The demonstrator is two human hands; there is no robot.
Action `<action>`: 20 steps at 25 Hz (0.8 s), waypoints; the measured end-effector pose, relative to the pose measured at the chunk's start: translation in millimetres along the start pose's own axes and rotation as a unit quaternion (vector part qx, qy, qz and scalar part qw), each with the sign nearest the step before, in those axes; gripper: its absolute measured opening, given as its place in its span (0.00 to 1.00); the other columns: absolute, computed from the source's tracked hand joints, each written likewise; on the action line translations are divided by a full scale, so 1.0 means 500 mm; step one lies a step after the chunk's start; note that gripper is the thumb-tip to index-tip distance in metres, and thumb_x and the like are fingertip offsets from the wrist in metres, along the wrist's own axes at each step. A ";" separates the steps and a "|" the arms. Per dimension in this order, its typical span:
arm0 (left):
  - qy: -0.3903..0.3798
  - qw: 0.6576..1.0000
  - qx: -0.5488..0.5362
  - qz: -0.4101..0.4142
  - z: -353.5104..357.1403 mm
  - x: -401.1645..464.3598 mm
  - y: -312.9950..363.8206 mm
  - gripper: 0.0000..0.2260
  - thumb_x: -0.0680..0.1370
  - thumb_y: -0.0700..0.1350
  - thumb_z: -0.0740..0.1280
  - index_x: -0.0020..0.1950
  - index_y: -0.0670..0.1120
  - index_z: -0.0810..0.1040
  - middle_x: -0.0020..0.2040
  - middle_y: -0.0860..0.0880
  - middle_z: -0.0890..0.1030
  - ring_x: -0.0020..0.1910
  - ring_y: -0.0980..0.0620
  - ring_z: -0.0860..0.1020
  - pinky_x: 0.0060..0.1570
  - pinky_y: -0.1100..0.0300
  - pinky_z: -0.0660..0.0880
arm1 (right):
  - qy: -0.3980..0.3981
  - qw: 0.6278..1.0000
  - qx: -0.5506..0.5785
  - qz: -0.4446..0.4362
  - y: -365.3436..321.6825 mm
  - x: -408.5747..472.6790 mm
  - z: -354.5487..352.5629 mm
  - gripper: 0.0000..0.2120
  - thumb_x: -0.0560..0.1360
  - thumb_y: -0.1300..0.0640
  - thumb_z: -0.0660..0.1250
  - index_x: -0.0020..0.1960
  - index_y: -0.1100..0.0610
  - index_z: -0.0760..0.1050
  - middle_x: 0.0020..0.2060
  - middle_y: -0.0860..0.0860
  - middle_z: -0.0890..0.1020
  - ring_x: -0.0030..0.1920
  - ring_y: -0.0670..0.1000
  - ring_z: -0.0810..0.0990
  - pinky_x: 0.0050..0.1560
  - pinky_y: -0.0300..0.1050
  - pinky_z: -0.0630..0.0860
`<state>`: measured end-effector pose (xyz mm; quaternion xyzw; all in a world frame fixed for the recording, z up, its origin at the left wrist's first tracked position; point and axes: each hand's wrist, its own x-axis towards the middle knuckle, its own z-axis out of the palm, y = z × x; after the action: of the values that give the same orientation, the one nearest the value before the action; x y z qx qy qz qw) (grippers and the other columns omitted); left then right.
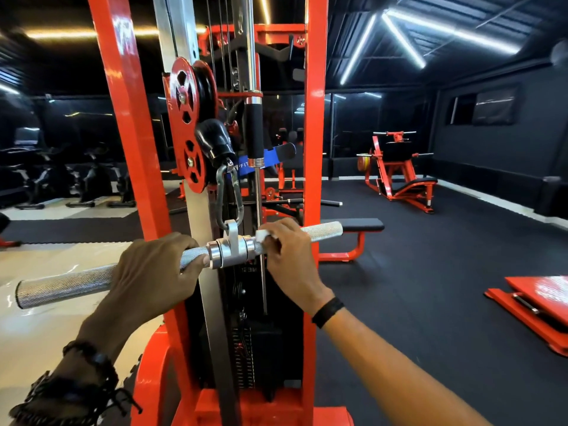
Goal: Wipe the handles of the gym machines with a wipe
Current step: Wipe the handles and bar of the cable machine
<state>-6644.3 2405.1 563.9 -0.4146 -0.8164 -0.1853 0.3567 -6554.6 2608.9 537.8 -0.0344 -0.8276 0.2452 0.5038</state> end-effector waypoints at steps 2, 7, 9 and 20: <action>0.000 1.000 -0.025 -0.016 -0.001 -0.003 -0.001 0.14 0.71 0.59 0.64 0.45 0.51 0.82 0.40 0.53 0.84 0.35 0.41 0.80 0.37 0.56 0.64 | -0.009 1.000 0.009 -0.018 0.001 0.004 -0.010 0.09 0.75 0.70 0.67 0.53 0.62 0.81 0.47 0.54 0.79 0.45 0.46 0.76 0.49 0.27 0.72; 0.007 0.998 -0.052 -0.020 -0.002 -0.018 -0.002 0.14 0.68 0.60 0.67 0.47 0.54 0.80 0.43 0.56 0.82 0.37 0.44 0.80 0.39 0.56 0.64 | 0.056 0.992 -0.079 0.075 0.119 0.051 -0.124 0.09 0.72 0.71 0.65 0.46 0.62 0.83 0.42 0.54 0.77 0.41 0.50 0.74 0.42 0.41 0.73; 0.016 0.999 -0.037 -0.010 -0.005 -0.016 -0.001 0.14 0.67 0.58 0.68 0.47 0.53 0.79 0.43 0.56 0.81 0.35 0.44 0.79 0.40 0.56 0.64 | 0.064 0.978 -0.109 0.166 0.159 0.073 -0.157 0.10 0.73 0.70 0.64 0.46 0.63 0.83 0.42 0.55 0.76 0.42 0.54 0.76 0.39 0.36 0.70; -0.032 0.997 -0.012 0.073 -0.013 0.015 -0.008 0.09 0.70 0.56 0.59 0.42 0.52 0.70 0.37 0.55 0.73 0.36 0.46 0.74 0.40 0.53 0.64 | -0.032 0.998 -0.048 -0.023 0.012 0.019 -0.027 0.11 0.72 0.71 0.66 0.51 0.62 0.80 0.47 0.54 0.78 0.44 0.50 0.76 0.46 0.34 0.70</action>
<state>-6647.7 2403.1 573.5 -0.4833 -0.7924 -0.1551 0.3385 -6548.9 2622.2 548.1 -0.0315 -0.8546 0.1941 0.4807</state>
